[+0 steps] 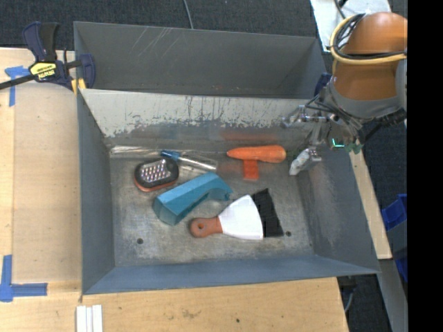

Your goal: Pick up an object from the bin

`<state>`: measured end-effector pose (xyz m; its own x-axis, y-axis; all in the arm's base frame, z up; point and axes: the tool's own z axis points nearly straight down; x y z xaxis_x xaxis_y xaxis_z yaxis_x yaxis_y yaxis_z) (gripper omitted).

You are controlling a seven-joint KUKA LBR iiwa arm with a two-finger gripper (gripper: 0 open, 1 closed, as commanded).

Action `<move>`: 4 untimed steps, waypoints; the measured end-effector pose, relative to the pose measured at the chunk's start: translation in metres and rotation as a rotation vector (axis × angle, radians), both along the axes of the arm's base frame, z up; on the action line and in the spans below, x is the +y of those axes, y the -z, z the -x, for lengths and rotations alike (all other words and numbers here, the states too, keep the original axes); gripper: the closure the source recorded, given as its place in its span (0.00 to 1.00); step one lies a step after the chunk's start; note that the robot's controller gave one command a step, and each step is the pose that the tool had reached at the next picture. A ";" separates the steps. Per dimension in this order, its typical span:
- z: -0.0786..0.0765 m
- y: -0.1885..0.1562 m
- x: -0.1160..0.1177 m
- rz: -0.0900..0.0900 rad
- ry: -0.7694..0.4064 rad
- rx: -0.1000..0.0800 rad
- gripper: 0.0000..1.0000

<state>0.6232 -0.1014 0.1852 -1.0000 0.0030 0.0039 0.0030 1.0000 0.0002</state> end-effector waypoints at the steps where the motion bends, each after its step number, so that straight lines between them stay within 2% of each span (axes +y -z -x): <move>1: -0.002 -0.005 0.000 0.001 -0.002 -0.008 0.00; 2: -0.002 0.064 0.004 0.001 0.047 -0.013 0.00; 3: -0.004 0.106 0.007 0.000 0.076 -0.006 1.00; 4: -0.004 0.106 0.007 0.001 0.076 -0.006 1.00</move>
Offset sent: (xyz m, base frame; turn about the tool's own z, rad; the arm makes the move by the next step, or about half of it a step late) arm -0.0003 0.0078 -0.1152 0.0777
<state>0.6268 -0.0949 0.0789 -0.9969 0.0790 -0.0021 0.0790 0.9969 0.0000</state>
